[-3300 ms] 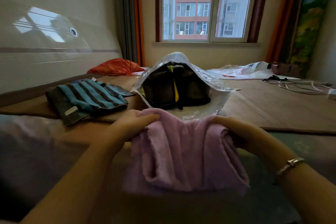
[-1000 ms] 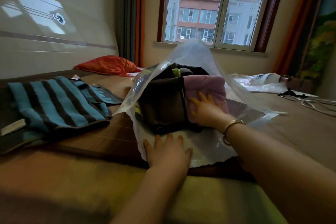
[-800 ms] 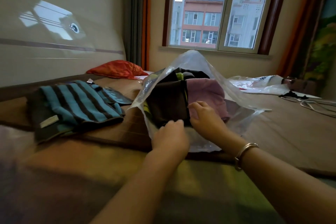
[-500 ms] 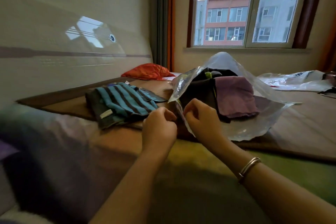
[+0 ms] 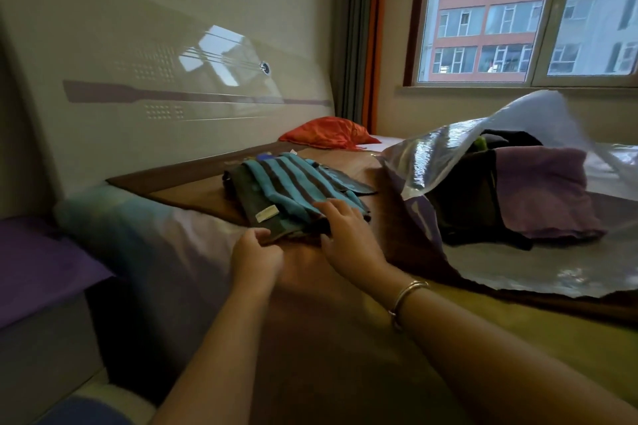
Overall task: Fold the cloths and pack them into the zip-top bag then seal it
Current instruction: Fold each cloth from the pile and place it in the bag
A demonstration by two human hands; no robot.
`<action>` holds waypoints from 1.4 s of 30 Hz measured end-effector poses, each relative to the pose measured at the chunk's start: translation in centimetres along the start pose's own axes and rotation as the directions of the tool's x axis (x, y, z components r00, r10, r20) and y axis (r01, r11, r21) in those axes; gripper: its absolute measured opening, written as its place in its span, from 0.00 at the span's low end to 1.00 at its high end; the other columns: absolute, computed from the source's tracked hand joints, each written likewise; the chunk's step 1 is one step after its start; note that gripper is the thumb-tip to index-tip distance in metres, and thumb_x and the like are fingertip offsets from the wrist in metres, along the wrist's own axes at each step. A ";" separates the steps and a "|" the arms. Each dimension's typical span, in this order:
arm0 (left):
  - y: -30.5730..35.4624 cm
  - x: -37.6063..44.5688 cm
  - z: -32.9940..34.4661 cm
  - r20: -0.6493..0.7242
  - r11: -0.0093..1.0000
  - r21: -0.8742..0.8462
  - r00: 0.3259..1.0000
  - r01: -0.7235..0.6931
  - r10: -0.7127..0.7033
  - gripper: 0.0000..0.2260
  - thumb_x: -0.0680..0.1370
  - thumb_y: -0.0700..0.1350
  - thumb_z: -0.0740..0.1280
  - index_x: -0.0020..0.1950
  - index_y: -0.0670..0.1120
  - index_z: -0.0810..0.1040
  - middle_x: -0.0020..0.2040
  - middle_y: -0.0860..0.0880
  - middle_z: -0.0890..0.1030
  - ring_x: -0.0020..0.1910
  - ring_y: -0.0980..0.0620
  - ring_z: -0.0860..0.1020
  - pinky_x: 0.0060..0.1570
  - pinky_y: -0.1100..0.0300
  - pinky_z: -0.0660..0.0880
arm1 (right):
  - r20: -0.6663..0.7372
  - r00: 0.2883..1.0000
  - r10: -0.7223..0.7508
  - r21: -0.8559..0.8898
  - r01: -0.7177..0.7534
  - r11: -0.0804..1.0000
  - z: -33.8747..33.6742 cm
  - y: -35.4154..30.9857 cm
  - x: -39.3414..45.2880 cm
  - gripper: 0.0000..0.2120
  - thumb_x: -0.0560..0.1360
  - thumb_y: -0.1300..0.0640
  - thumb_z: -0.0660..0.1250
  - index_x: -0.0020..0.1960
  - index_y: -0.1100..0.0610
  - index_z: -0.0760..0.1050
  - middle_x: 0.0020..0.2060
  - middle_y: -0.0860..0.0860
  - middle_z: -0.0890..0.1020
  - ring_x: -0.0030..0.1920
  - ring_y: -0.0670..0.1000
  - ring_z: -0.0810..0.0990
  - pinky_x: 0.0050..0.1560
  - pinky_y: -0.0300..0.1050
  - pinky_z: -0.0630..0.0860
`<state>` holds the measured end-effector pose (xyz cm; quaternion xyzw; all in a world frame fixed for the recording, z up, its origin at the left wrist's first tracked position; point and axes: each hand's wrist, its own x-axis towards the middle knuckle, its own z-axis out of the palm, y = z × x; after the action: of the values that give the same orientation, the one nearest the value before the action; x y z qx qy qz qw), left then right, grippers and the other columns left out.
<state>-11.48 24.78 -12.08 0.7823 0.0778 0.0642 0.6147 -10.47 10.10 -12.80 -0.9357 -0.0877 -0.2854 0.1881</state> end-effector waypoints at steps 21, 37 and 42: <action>-2.1 6.6 1.6 0.159 0.809 -0.549 0.976 0.211 -0.147 0.10 0.78 0.39 0.64 0.57 0.47 0.79 0.54 0.40 0.81 0.52 0.43 0.79 0.50 0.53 0.77 | 0.332 0.934 0.133 0.540 -0.304 0.785 2.1 0.2 8.7 0.13 0.81 0.51 0.57 0.62 0.54 0.73 0.51 0.48 0.77 0.49 0.44 0.75 0.51 0.37 0.73; -1.9 5.2 0.9 0.233 0.811 -0.547 0.968 0.206 -0.088 0.17 0.79 0.32 0.55 0.65 0.43 0.75 0.54 0.41 0.81 0.47 0.48 0.80 0.40 0.59 0.76 | 0.250 0.954 -0.168 -0.033 0.182 0.983 3.6 1.2 6.2 0.15 0.79 0.47 0.61 0.62 0.50 0.74 0.55 0.48 0.80 0.51 0.47 0.78 0.57 0.46 0.76; -1.2 3.2 -0.2 0.169 0.786 -0.603 0.985 0.135 -0.039 0.20 0.78 0.32 0.58 0.66 0.50 0.71 0.57 0.41 0.79 0.55 0.42 0.79 0.52 0.48 0.78 | 0.115 0.986 -0.121 -0.059 0.128 0.990 1.2 1.1 5.8 0.13 0.81 0.49 0.57 0.59 0.52 0.76 0.53 0.50 0.81 0.51 0.52 0.79 0.54 0.53 0.77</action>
<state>-8.39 25.90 -13.16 0.5393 0.0433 -0.0003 0.8410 -4.83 9.87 -10.75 -0.9484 -0.1470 -0.2470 0.1339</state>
